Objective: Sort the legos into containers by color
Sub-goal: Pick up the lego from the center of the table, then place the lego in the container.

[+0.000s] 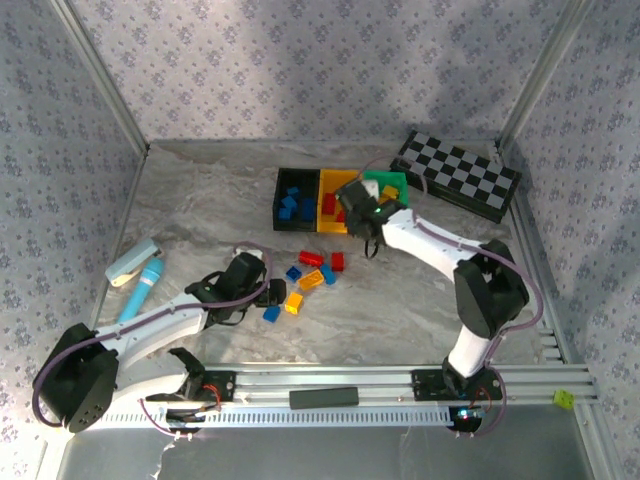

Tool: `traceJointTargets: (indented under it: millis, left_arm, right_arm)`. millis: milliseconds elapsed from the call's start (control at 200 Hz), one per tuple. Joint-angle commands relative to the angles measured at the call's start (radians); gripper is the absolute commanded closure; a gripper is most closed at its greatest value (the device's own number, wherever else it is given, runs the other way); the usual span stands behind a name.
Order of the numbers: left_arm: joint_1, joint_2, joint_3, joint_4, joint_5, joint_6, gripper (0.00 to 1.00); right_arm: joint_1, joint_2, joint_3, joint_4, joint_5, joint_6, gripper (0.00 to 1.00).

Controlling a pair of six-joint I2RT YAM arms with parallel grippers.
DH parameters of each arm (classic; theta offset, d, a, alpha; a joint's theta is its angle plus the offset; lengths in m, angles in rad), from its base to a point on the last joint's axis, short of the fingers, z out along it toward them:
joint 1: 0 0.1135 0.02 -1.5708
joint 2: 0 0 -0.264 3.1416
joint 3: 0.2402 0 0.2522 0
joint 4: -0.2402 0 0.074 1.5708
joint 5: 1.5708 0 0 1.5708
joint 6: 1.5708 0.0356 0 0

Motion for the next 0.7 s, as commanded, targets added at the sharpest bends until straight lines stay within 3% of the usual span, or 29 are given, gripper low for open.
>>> traceJointTargets:
  millis: [0,250,400,695]
  left_arm:
    - [0.006,0.007,-0.004,0.032,0.049,-0.002,0.17]
    - [0.006,-0.040,-0.026,0.006,0.061,-0.017,0.17]
    - [0.006,-0.103,-0.041,-0.048,0.037,-0.011,0.17]
    - [0.006,-0.157,-0.106,-0.025,0.041,-0.035,0.17]
  right_arm:
    - [-0.094,-0.013,0.059,-0.023,-0.029,-0.069,0.65]
    - [-0.244,0.151,0.151,0.029,-0.224,-0.064,0.61]
    - [-0.233,0.190,0.163,0.051,-0.271,-0.065,0.45]
    - [-0.211,0.081,0.038,0.104,-0.253,-0.077,0.43]
